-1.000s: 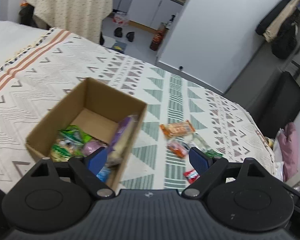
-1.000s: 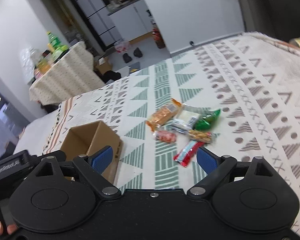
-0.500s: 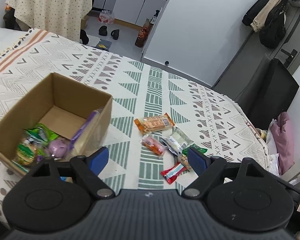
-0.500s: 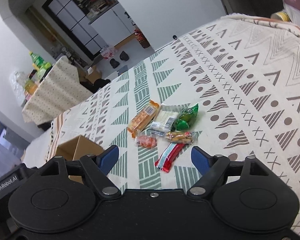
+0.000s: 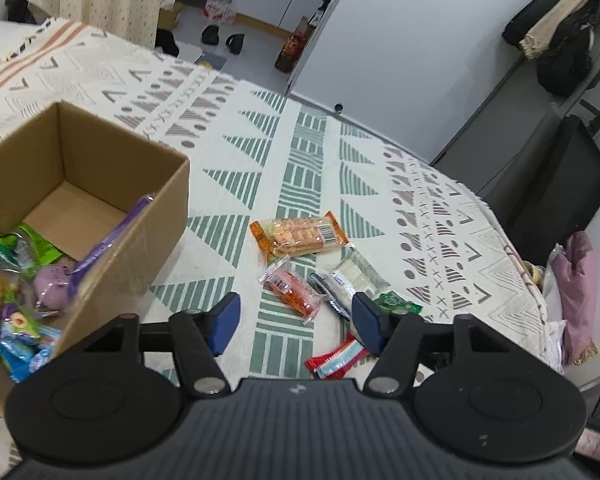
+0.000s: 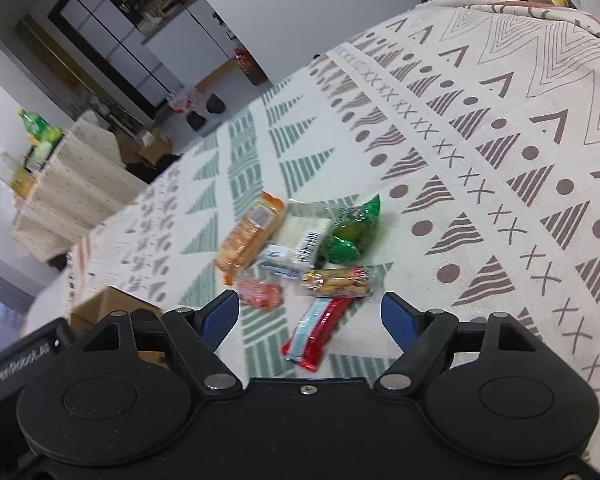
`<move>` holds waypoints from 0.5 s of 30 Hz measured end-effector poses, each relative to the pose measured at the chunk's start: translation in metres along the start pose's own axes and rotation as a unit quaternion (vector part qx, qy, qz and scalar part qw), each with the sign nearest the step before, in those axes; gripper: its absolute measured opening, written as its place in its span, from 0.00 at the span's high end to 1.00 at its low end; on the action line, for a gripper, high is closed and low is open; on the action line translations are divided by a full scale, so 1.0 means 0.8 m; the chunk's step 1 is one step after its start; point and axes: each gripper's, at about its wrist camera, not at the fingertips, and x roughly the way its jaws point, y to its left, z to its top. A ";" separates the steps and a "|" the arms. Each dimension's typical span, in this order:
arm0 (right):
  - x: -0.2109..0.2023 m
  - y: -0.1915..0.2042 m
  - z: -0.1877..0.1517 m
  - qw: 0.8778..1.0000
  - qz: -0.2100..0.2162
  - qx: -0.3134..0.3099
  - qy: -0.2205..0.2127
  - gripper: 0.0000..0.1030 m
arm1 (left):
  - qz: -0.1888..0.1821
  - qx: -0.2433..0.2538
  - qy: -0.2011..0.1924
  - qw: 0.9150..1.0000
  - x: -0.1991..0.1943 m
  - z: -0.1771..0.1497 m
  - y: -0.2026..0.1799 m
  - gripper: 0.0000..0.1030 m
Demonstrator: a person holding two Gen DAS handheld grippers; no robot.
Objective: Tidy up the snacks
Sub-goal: 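Move both tools back over the remaining snacks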
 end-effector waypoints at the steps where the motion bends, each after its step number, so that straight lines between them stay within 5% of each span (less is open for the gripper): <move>1: 0.004 0.000 0.000 1.000 -0.001 -0.001 0.002 0.24 | 0.001 -0.004 0.003 1.000 0.007 0.001 0.001 0.44; 15: 0.061 -0.006 0.010 0.999 -0.029 -0.013 0.025 0.24 | 0.007 -0.030 0.042 0.999 0.101 0.019 0.007 0.47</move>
